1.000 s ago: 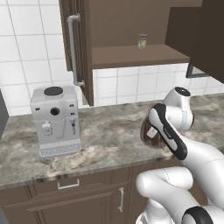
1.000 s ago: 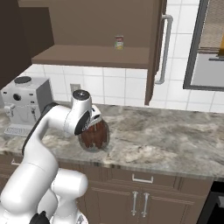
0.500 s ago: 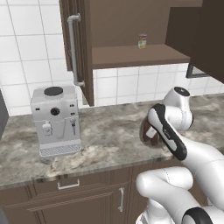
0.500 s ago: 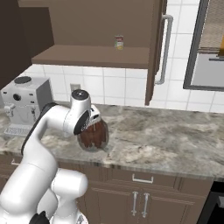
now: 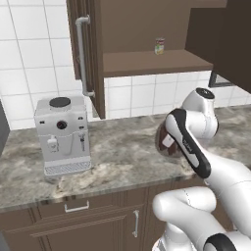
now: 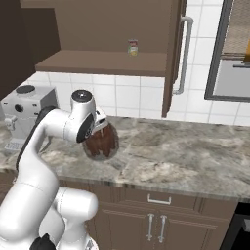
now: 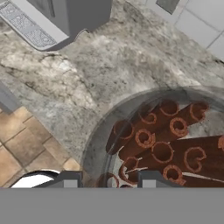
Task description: Pick the candle and jar from the dining table and place them in the open cabinet. Close the cabinet after placing the objects.
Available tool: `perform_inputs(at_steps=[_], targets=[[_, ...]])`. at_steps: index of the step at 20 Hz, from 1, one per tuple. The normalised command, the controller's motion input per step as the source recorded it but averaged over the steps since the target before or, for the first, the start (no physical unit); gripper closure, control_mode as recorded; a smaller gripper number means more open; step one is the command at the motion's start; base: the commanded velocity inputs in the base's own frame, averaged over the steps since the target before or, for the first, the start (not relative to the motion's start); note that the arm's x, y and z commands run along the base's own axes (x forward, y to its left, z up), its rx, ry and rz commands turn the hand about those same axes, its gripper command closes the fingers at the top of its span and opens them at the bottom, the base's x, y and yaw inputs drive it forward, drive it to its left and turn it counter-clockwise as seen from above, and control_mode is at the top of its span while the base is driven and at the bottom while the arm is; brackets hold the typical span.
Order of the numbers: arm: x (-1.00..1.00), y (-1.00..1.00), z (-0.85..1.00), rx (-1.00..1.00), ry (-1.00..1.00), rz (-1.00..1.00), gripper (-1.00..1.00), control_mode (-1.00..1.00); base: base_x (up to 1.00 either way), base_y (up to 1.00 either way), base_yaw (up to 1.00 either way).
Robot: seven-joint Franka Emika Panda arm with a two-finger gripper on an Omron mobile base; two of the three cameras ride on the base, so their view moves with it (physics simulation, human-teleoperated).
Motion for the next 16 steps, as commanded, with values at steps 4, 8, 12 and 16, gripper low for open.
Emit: perform_inputs(at_steps=[4, 8, 12, 16], targets=[[0.0, 0.1, 0.65, -0.05, -0.06, 0.0, 1.0, -1.0, 0.0, 0.0, 0.0], [0.0, 0.08, 0.6, -0.05, -0.1, 0.0, 1.0, -1.0, 0.0, 0.0, 0.0], [0.0, 0.01, 0.62, -0.07, -0.11, 0.0, 1.0, -1.0, 0.0, 0.0, 0.0], [0.0, 0.0, 0.6, -0.05, -0.11, 0.0, 1.0, -1.0, 0.0, 0.0, 0.0]])
